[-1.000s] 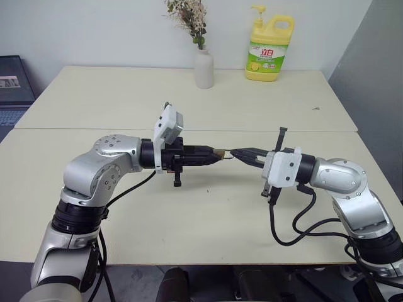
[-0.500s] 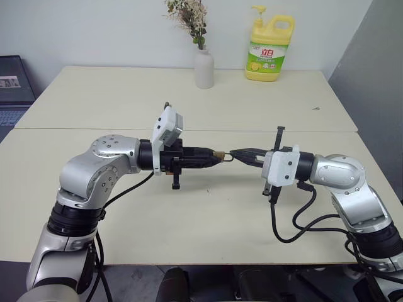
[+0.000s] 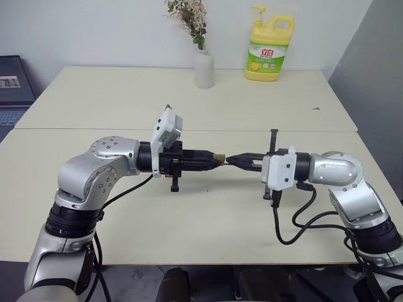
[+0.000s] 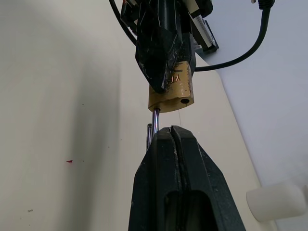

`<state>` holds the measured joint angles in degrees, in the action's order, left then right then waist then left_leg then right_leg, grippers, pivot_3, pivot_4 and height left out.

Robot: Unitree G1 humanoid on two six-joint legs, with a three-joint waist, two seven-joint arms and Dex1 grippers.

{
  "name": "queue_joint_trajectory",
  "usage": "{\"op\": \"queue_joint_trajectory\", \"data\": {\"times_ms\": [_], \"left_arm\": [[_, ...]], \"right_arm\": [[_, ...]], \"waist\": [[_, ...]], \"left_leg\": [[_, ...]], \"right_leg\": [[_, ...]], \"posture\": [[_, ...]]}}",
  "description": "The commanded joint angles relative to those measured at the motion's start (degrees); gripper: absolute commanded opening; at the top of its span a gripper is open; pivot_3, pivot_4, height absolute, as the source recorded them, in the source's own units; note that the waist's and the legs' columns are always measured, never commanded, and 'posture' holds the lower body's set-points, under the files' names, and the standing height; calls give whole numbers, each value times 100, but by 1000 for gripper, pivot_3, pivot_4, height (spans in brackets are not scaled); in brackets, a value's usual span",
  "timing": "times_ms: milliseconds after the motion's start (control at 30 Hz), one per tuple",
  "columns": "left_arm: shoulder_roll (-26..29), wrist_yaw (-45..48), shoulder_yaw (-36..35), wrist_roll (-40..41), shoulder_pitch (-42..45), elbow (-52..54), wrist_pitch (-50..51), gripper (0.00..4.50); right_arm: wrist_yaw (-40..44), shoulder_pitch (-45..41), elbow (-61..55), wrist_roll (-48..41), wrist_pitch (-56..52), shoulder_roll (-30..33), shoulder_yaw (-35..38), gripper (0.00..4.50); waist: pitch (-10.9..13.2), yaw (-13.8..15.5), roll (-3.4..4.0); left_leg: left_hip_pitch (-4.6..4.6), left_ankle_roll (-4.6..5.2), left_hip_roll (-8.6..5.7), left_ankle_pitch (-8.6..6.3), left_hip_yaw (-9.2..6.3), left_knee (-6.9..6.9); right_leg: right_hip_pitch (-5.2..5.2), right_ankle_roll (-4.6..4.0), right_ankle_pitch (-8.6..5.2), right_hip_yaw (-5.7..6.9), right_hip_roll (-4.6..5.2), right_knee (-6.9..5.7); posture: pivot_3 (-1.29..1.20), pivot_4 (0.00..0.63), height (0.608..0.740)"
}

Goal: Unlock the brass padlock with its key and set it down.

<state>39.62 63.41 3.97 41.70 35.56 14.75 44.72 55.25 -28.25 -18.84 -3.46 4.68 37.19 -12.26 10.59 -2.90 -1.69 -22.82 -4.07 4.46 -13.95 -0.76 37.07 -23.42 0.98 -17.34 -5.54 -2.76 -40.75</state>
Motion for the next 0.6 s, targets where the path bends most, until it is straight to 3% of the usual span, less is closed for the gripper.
{"op": "queue_joint_trajectory", "data": {"times_ms": [33, 600], "left_arm": [[72, 55, -277, 186, 38, 211, -13, 164], [95, 47, -357, 440, 75, 210, 161, 164]], "right_arm": [[96, -45, -78, -85, 81, 72, 69, 0], [190, 135, -106, -134, -11, 120, 95, 0]], "waist": [[0, 0, 0], [0, 0, 0]], "left_leg": [[0, 0, 0, 0, 0, 0], [0, 0, 0, 0, 0, 0]], "right_leg": [[0, 0, 0, 0, 0, 0], [0, 0, 0, 0, 0, 0]], "posture": [[0, 150, 740], [0, 150, 740]]}}
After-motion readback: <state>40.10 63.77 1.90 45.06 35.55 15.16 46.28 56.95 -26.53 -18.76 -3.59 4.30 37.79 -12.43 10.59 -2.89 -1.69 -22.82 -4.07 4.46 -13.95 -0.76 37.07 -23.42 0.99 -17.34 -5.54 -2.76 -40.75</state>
